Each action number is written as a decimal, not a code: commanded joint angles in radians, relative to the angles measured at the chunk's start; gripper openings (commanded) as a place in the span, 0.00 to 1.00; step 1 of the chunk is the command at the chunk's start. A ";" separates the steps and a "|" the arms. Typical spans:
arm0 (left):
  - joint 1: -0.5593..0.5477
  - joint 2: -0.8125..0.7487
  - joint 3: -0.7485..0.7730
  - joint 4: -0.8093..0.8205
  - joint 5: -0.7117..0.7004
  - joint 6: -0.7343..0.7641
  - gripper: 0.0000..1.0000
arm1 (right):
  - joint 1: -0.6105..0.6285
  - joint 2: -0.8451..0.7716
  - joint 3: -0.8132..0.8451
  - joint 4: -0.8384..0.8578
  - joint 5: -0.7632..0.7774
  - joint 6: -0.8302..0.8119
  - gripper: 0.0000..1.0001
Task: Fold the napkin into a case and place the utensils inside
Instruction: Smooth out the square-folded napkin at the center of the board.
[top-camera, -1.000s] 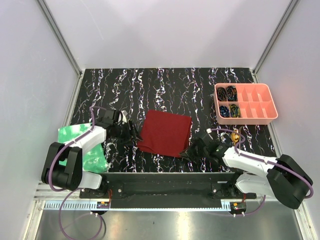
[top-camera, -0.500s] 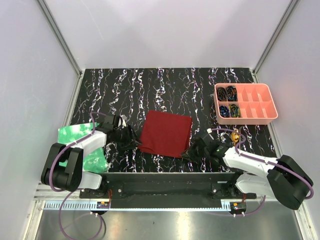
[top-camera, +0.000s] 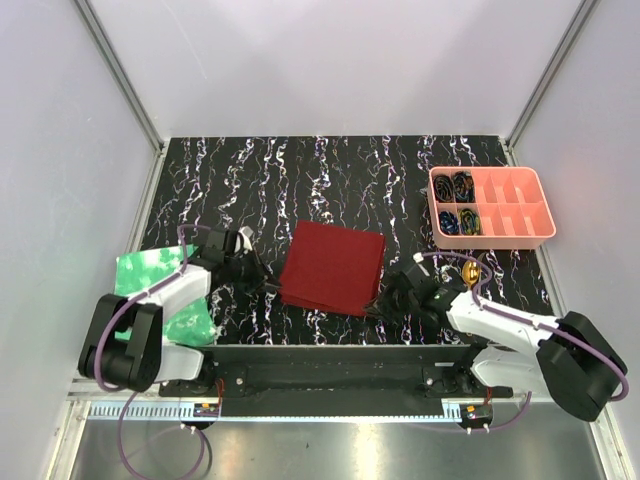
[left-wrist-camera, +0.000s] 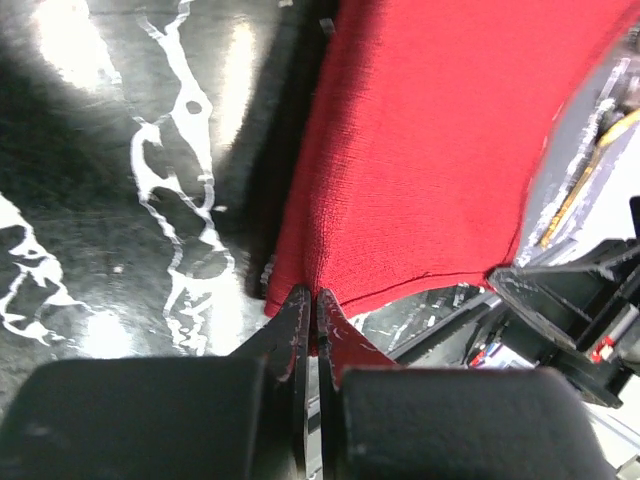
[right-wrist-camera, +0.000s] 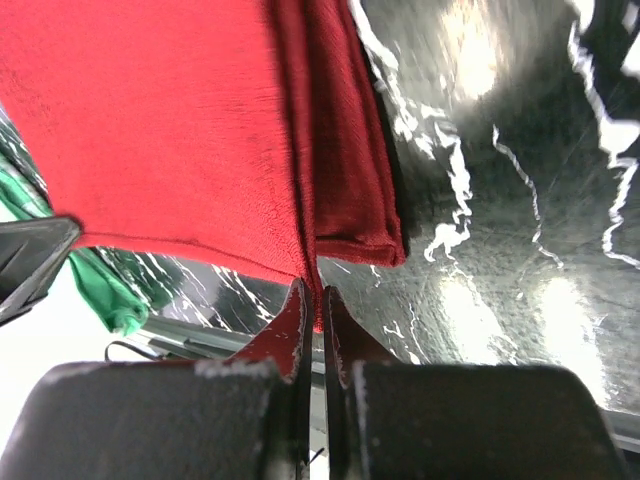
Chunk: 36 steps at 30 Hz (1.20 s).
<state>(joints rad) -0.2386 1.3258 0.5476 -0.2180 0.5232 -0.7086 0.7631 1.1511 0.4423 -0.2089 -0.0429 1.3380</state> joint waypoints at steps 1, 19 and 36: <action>-0.002 -0.063 0.093 -0.023 0.044 -0.006 0.00 | -0.077 -0.033 0.154 -0.108 0.020 -0.192 0.00; -0.002 0.594 0.998 -0.082 0.035 -0.075 0.00 | -0.567 0.701 1.137 -0.297 -0.264 -0.717 0.00; 0.030 0.828 1.399 -0.098 0.076 0.035 0.00 | -0.602 0.851 1.337 -0.359 -0.384 -0.752 0.00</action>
<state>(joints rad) -0.2306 2.1197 1.8492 -0.3157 0.5438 -0.7444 0.1616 2.0472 1.7859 -0.5613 -0.3946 0.6056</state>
